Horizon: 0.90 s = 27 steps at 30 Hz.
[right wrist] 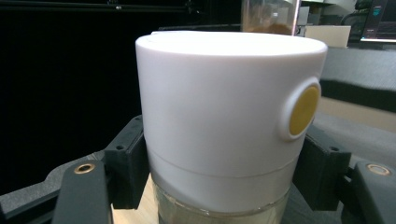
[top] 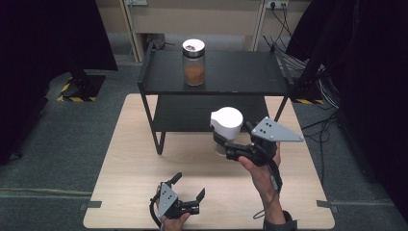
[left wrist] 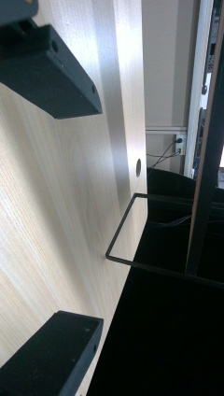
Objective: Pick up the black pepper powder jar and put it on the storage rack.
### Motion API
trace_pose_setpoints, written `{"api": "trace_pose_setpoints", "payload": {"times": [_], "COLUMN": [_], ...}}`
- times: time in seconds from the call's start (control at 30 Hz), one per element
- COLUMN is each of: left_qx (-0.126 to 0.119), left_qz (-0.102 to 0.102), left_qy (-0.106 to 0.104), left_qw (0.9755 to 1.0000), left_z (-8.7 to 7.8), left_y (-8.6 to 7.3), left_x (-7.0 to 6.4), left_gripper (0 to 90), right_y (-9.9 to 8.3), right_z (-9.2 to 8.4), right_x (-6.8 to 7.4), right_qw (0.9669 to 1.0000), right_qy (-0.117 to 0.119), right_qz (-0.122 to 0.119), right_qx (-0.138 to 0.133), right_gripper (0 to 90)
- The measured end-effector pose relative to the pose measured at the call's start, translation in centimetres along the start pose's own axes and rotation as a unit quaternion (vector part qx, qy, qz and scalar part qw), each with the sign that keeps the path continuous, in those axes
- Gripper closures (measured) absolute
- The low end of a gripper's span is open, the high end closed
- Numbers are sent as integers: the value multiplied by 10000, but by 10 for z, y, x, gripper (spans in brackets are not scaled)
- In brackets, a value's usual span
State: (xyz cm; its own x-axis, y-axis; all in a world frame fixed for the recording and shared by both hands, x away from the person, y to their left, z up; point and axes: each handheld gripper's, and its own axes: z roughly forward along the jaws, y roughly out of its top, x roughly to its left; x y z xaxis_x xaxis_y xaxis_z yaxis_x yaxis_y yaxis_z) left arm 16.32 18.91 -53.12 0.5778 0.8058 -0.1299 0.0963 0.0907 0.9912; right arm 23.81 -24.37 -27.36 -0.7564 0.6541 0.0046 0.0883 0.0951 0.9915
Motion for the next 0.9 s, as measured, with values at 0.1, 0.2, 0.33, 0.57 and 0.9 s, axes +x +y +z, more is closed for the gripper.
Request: {"api": "trace_pose_setpoints", "payload": {"times": [0.1,0.2,0.33,0.57,0.9], "left_qx": [3,14,16,22,32], "left_qz": [-2,12,5,3,-14], "left_qy": [1,3,7,7,3], "left_qw": [10000,10000,10000,10000,10000], "left_z": [0,0,0,0,0], "left_y": [0,0,1,1,1], "left_x": [0,0,0,0,0], "left_gripper": [1,1,1,1,1], "right_y": [9,19,29,44,64], "right_z": [1,2,5,11,20], "right_x": [-2,-5,-8,-15,-24], "right_qw": [10000,10000,10000,9999,9999], "right_qy": [-26,9,32,49,104], "right_qz": [-53,-76,-86,-100,-27], "right_qx": [6,33,33,91,98], "right_gripper": [308,308,308,308,308]}}
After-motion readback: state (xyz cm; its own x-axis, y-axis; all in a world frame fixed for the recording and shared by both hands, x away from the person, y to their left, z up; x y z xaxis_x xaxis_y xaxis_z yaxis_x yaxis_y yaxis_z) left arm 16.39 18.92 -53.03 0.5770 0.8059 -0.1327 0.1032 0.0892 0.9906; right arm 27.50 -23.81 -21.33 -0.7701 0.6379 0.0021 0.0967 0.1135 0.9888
